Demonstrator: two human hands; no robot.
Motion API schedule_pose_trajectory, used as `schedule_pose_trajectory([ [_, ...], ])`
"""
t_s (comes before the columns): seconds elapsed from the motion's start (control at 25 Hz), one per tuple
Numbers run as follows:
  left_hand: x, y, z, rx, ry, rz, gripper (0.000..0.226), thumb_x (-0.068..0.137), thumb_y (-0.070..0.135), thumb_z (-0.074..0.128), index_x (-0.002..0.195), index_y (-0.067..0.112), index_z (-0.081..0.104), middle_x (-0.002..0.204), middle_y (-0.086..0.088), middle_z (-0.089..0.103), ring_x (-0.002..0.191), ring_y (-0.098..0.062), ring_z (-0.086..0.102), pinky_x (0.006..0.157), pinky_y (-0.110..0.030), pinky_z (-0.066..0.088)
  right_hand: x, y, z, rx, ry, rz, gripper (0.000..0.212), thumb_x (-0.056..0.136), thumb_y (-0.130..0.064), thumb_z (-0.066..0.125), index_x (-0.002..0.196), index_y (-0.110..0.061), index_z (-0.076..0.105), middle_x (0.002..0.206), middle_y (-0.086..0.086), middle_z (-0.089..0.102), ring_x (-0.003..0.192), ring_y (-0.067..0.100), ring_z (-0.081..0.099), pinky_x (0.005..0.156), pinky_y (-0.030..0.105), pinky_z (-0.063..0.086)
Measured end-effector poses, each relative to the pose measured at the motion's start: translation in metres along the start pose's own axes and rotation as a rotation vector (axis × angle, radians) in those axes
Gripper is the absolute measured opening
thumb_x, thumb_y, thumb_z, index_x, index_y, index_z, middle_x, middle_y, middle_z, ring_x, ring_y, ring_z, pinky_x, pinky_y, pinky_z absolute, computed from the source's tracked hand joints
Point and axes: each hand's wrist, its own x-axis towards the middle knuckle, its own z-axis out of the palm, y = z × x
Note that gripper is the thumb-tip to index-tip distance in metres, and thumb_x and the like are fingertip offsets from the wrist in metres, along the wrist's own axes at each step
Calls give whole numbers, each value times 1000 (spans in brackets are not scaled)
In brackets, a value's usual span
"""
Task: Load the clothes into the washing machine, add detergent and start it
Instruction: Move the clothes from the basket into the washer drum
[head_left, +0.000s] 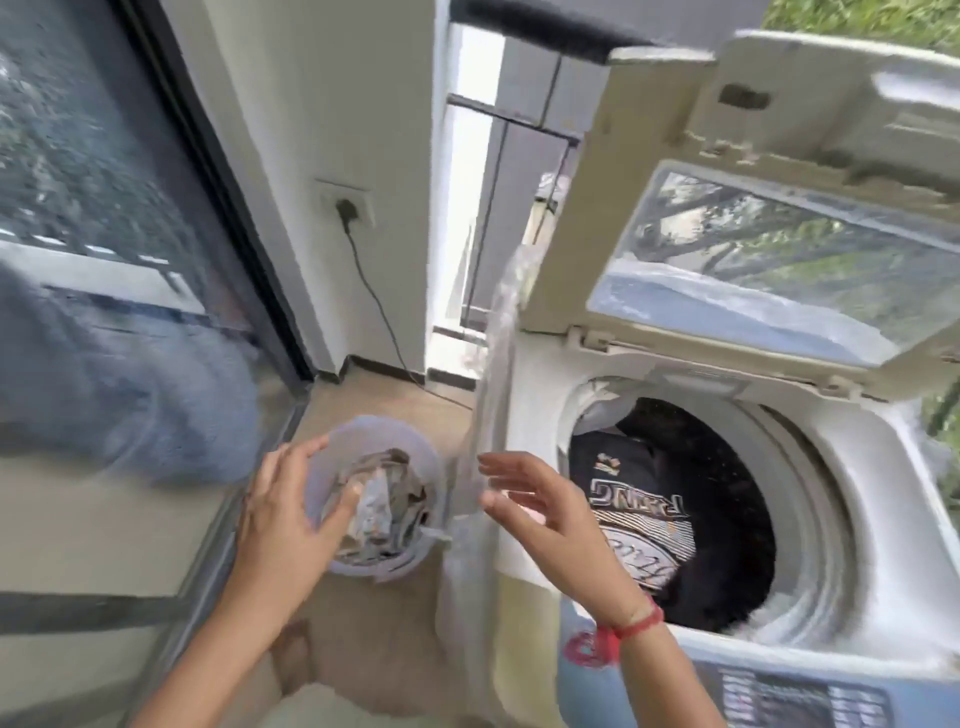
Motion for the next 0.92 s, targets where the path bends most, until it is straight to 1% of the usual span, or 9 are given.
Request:
schedule_pose_trajectory([
  [0.08, 10, -64, -38, 13, -41, -54, 63, 71, 52, 53, 118, 11, 56, 112, -8, 56, 106, -28, 53, 90, -31, 38, 29, -21, 54, -24, -21, -26, 27, 89, -26, 64, 115, -23, 63, 112, -13, 66, 107, 2, 60, 92, 17, 47],
  [0.16, 24, -119, -69, 22, -116, -116, 66, 69, 56, 47, 116, 9, 57, 111, -9, 58, 107, -30, 54, 90, -30, 38, 57, -28, 101, -112, -19, -26, 28, 89, -29, 63, 116, -23, 62, 113, -13, 65, 106, 0, 59, 90, 14, 45],
  [0.28, 51, -177, -105, 67, -227, -106, 65, 69, 58, 43, 114, 13, 58, 111, -3, 59, 107, -21, 54, 88, -29, 38, 96, -21, 162, -233, -48, 40, 29, 89, -27, 63, 118, -23, 60, 116, -8, 62, 105, 2, 57, 88, 10, 41],
  [0.44, 82, -248, -105, 144, -396, -182, 52, 76, 49, 56, 112, 12, 61, 112, -10, 61, 108, -30, 58, 87, -36, 43, 135, 15, 214, -198, -89, 225, 25, 89, -22, 64, 113, -20, 63, 112, -4, 63, 102, 10, 60, 90, 24, 47],
  [0.52, 92, -279, -83, 182, -482, -235, 44, 79, 40, 62, 112, 11, 61, 111, -12, 61, 105, -32, 59, 88, -36, 43, 153, 49, 234, -141, -60, 342, 20, 88, -17, 65, 108, -16, 64, 106, -1, 65, 95, 6, 62, 88, 26, 49],
  [0.6, 100, -307, -50, 220, -588, -296, 37, 81, 29, 68, 114, 13, 60, 114, -10, 60, 107, -32, 58, 90, -35, 41, 168, 93, 254, -97, -29, 444, 12, 88, -14, 65, 99, -18, 64, 95, 0, 67, 82, -6, 61, 80, 20, 49],
  [0.68, 105, -336, -5, 229, -721, -296, 40, 82, 33, 67, 117, 14, 58, 117, -10, 59, 112, -30, 55, 94, -34, 40, 183, 144, 275, -50, -4, 567, 3, 89, -17, 63, 91, -19, 62, 83, -7, 64, 80, 1, 60, 71, 15, 44],
  [0.8, 110, -372, 69, 327, -953, -143, 48, 83, 42, 57, 124, 18, 52, 124, -7, 54, 123, -26, 47, 107, -35, 31, 208, 221, 306, -56, 24, 705, 3, 91, -18, 61, 89, -16, 63, 79, -7, 61, 85, 14, 57, 64, 15, 40],
  [0.92, 120, -408, 142, 501, -992, 31, 45, 86, 33, 55, 128, 17, 47, 133, -7, 48, 132, -22, 36, 115, -34, 13, 236, 306, 341, -102, -14, 786, 24, 87, -14, 63, 110, -6, 63, 97, 1, 60, 95, 15, 56, 79, 20, 40],
])
